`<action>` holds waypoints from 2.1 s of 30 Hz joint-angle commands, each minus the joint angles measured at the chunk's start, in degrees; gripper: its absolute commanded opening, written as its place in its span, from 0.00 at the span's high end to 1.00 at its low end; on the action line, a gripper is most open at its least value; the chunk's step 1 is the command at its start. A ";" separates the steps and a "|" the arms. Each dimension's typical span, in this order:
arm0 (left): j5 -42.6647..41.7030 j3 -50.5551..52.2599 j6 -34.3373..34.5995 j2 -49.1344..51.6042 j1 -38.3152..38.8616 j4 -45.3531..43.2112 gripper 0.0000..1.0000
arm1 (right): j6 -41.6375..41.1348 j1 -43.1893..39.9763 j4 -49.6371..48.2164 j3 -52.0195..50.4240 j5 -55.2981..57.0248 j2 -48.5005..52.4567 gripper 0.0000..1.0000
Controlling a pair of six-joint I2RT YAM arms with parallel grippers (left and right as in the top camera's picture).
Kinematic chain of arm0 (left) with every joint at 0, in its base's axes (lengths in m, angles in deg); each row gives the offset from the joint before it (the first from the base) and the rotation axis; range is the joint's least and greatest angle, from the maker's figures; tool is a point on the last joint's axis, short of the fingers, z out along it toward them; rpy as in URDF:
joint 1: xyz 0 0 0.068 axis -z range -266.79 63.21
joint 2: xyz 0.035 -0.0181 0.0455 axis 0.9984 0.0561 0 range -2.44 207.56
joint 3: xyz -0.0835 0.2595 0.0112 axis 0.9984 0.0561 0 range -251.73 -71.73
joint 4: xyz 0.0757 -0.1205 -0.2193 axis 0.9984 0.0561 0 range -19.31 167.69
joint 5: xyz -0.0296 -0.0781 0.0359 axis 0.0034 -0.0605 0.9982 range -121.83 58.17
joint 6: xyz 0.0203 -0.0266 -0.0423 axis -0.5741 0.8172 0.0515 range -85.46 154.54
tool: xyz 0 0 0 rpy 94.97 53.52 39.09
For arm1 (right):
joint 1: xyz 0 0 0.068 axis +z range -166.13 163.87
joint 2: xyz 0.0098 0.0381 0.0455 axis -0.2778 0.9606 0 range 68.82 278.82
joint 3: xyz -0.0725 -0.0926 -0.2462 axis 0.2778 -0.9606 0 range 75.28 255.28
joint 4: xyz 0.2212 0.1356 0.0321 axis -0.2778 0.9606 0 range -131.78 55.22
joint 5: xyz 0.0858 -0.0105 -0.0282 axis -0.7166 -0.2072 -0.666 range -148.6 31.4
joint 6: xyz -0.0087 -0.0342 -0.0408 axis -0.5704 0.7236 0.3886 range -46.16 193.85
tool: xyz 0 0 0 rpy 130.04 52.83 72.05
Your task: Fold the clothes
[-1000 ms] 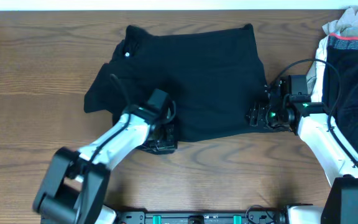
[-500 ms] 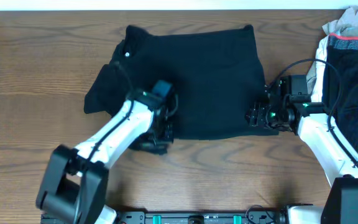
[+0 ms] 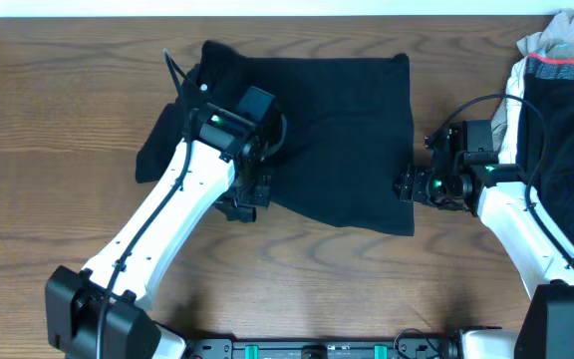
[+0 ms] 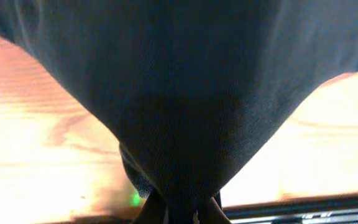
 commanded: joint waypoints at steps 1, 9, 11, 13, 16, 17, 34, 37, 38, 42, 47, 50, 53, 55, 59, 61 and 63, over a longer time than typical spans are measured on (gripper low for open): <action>1.31 -0.66 -2.23 0.50 0.07 3.45 0.94 | -0.55 -0.66 -0.07 -0.02 -0.04 0.09 0.31; 1.31 -0.66 -5.73 0.66 0.07 9.46 0.94 | -0.57 -0.66 -1.01 -0.02 -0.04 0.09 0.30; 1.33 -0.66 -6.84 1.22 0.07 6.67 0.94 | -0.57 -0.66 -1.31 -0.02 -0.04 0.09 0.30; 1.31 -0.66 -8.04 2.78 0.07 3.82 0.94 | -1.03 -0.66 -1.49 -0.02 -0.04 0.09 0.30; 1.29 -0.66 -9.60 7.19 0.07 1.62 0.94 | -1.44 -0.66 -1.44 -0.02 -0.28 0.09 0.30; 1.29 -0.66 -10.03 8.28 0.07 1.22 0.94 | -1.44 -0.66 -1.44 -0.02 -0.50 0.09 0.30; 1.36 -0.90 -25.55 21.92 -1.18 -20.90 0.82 | -1.86 -0.66 -1.42 -0.02 -1.14 0.09 0.30; 1.33 -1.27 -22.86 21.92 -1.27 -18.51 0.43 | -1.86 -0.66 -1.42 -0.02 -1.14 0.09 0.30; 1.33 -1.49 -20.59 21.90 -1.27 -16.48 0.43 | -1.86 -0.63 -1.40 -0.02 -1.14 0.09 0.30; 1.31 -1.57 -11.10 21.81 -1.29 -9.22 0.34 | -1.86 -0.66 -1.29 -0.02 -1.11 0.09 0.30; 1.05 -1.57 -3.06 21.24 -1.29 -4.26 0.29 | -1.81 -0.66 -1.20 -0.02 -1.09 0.09 0.29; 0.70 -1.57 -2.97 21.16 -1.29 -5.55 0.29 | -1.81 -0.66 -1.18 -0.02 -1.09 0.09 0.30; 0.70 -1.51 -3.74 21.18 -1.27 -7.98 0.30 | -1.81 -0.66 -1.22 -0.02 -1.07 0.09 0.29; 0.70 -1.18 -4.72 21.24 -1.16 -9.14 0.34 | -1.81 -0.66 -1.22 -0.02 -1.07 0.09 0.29; 0.70 0.98 -4.81 21.44 -1.11 -10.69 0.61 | -1.81 -0.66 -1.20 -0.02 -1.09 0.09 0.29; 0.70 2.10 -5.51 21.44 -1.11 -11.02 0.78 | -1.81 -0.66 -1.22 -0.02 -1.09 0.09 0.29; 0.70 2.10 -6.91 21.42 -1.11 -9.94 0.94 | -1.81 -0.66 -1.22 -0.02 -1.09 0.09 0.29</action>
